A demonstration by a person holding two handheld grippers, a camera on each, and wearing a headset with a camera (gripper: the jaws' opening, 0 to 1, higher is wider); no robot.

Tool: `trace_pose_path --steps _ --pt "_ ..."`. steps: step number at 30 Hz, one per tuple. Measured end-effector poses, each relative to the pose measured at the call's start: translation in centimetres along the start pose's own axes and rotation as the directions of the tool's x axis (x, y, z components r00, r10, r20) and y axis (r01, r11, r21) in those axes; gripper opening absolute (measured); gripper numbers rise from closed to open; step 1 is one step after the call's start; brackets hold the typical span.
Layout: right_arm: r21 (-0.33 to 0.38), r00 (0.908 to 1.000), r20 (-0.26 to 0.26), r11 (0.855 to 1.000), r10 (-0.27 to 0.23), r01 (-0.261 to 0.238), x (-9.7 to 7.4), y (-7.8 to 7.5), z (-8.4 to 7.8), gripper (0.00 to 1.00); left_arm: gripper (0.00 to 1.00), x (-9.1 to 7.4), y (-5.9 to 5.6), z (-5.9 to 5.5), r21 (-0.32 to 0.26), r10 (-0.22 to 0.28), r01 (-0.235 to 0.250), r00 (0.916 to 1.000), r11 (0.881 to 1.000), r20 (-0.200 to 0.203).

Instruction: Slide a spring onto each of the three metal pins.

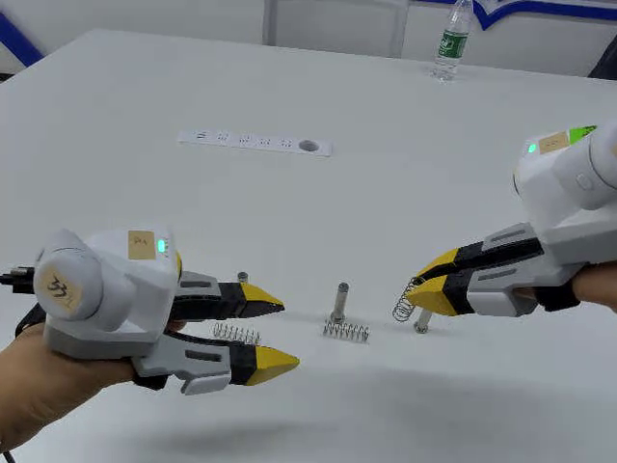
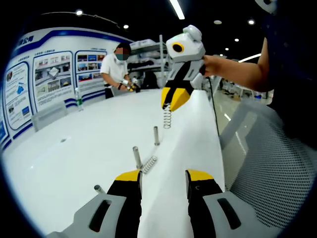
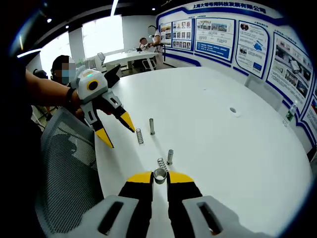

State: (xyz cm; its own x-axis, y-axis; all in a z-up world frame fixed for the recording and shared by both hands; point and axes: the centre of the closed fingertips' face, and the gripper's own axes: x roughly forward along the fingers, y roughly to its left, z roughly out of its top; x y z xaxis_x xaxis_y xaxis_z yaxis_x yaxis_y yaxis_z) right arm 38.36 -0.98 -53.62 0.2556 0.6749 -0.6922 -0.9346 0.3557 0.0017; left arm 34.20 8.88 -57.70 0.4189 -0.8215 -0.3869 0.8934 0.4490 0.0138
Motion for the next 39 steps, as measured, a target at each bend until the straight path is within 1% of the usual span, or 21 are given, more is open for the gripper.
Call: trace_pose_path --steps 8,11,16,20,24,27,29,33,39 --pt "0.009 0.9993 0.013 0.999 -0.035 0.035 -1.1 -1.3 0.3 0.12 0.40 -1.8 0.7 -1.1 -0.055 0.059 -0.059 0.9982 0.997 0.011" --pt "0.012 0.9987 0.018 0.999 -0.049 0.049 -1.3 -1.8 0.4 0.12 0.42 -2.5 1.1 -1.3 -0.084 0.088 -0.086 0.9959 0.993 0.019" --pt "0.014 0.9976 0.019 0.998 -0.067 0.067 -1.5 -2.4 0.4 0.12 0.46 -3.4 1.6 -1.7 -0.104 0.128 -0.125 0.9914 0.987 0.025" --pt "0.017 0.9966 0.015 0.997 -0.081 0.081 -1.5 -3.0 0.3 0.12 0.49 -3.8 1.6 -2.0 -0.116 0.144 -0.140 0.9893 0.983 0.025" --pt "0.022 0.9950 0.013 0.995 -0.099 0.098 -1.6 -3.6 0.1 0.12 0.57 -4.0 1.6 -2.4 -0.140 0.159 -0.155 0.9872 0.978 0.017" --pt "0.031 0.9936 0.008 0.993 -0.113 0.113 -1.6 -4.1 -0.1 0.12 0.58 -4.2 1.6 -2.6 -0.154 0.170 -0.164 0.9853 0.974 0.022" --pt "0.025 0.9919 -0.008 0.992 -0.127 0.127 -1.5 -4.5 -0.5 0.12 0.60 -4.2 1.6 -2.7 -0.164 0.176 -0.170 0.9841 0.972 0.024" --pt "0.028 0.9907 -0.025 0.991 -0.134 0.134 -1.1 -4.9 -1.1 0.12 0.64 -4.1 1.5 -2.9 -0.170 0.178 -0.172 0.9839 0.970 0.018" --pt "0.051 0.9890 -0.035 0.988 -0.144 0.145 -0.7 -5.6 -1.7 0.12 0.66 -4.2 1.7 -2.8 -0.175 0.190 -0.183 0.9816 0.967 0.022"
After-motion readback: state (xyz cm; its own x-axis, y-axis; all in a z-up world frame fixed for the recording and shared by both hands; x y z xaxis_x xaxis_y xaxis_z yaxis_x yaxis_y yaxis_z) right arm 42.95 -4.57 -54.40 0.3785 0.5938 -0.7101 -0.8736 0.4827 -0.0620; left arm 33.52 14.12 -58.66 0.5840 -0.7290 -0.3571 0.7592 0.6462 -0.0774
